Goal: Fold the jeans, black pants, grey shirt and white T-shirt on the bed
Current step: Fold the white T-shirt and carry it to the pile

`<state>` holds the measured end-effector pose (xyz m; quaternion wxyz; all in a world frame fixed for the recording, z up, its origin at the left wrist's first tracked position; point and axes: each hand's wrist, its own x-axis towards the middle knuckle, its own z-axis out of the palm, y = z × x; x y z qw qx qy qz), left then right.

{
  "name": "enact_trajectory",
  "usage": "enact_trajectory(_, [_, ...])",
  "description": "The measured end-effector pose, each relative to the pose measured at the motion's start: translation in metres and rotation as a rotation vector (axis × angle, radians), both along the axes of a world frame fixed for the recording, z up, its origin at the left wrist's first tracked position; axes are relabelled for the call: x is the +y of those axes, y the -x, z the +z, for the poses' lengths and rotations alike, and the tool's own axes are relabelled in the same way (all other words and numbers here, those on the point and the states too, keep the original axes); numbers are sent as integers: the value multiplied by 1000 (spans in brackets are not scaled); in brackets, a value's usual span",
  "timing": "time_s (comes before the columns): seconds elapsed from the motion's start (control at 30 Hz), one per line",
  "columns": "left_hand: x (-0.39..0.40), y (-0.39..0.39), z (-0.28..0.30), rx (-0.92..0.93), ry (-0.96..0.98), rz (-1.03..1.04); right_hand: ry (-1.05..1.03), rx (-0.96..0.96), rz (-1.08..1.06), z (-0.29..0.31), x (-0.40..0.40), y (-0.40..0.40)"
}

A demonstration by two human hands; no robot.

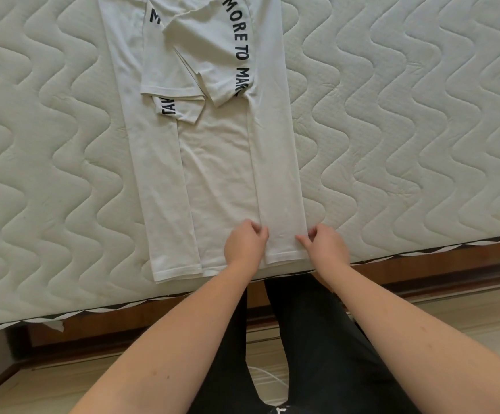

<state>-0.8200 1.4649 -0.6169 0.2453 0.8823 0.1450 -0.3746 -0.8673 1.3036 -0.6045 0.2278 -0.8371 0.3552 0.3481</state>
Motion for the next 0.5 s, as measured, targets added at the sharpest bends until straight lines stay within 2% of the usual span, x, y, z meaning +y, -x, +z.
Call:
enact_trajectory(0.1, [-11,-32,-1,-15,80,46,-20,-31,14,0,2,-17])
enact_trajectory(0.2, [-16,-52,-3,32,76,60,-8,24,61,-3,1,-30])
enact_trajectory(0.37, [-15,-61,-3,160,-32,-132,29,167,101,-3,-2,-41])
enact_trajectory(0.5, [-8,-83,1,149,-77,-216,78,43,65,4,-8,-64])
